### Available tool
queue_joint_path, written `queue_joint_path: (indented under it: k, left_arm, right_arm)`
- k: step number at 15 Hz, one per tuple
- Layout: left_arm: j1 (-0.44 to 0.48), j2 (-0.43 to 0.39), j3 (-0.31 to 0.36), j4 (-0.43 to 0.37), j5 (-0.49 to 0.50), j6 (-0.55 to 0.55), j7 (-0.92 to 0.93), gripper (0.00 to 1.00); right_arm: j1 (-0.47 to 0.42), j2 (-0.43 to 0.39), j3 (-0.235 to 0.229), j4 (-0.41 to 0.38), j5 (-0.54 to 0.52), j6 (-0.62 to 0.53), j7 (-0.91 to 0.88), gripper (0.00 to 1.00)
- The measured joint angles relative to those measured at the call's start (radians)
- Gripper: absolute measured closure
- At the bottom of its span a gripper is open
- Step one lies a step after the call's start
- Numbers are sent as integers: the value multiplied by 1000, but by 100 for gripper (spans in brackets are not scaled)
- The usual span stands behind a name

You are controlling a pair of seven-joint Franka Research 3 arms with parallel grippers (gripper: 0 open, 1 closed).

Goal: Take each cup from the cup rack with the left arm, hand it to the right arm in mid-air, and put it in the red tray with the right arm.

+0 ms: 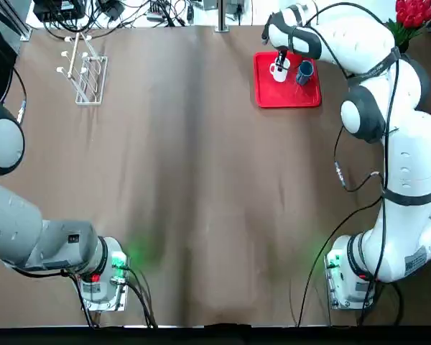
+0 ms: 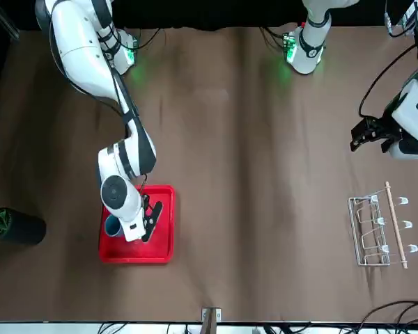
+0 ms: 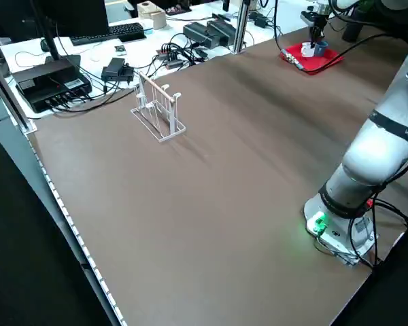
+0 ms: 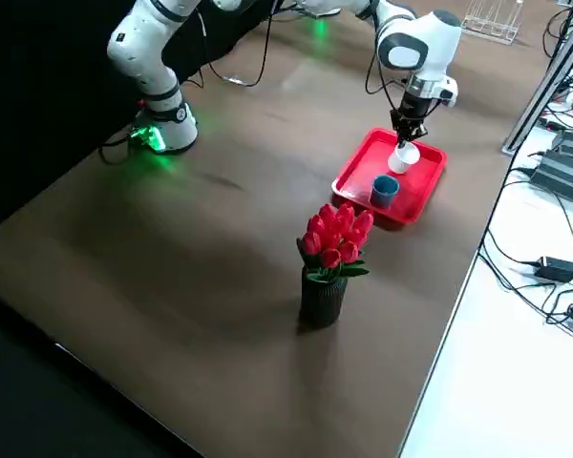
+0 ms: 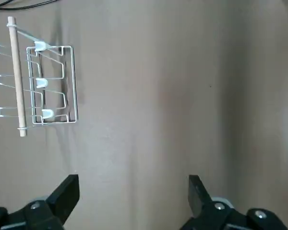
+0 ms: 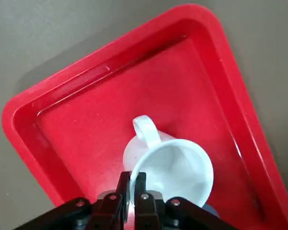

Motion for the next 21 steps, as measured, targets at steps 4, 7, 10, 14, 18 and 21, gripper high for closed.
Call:
queue_joint_path:
  k: [4,7,10,14,18,21]
  left_arm:
    - [-5,0,-3,-5,0,0,-2,0]
    - [-5,0,-3,-5,0,0,-3,0]
    - [-6,0,-4,-5,0,0,-4,0]
    - [-1,0,-2,3,-1,4,-4,0]
    - [-1,0,-1,3,-1,4,-4,0]
    - [-3,0,-2,3,-1,4,-4,0]
  right_arm:
    - [2,6,0,-8,-2,10,0,93]
    - [5,11,0,-21,-3,24,2,93]
    - [7,11,0,-23,-3,27,10,79]
    - [7,11,0,-18,-3,27,18,43]
    - [8,6,1,-11,-3,26,25,7]
    - [-9,-19,-10,37,41,-83,37,0]
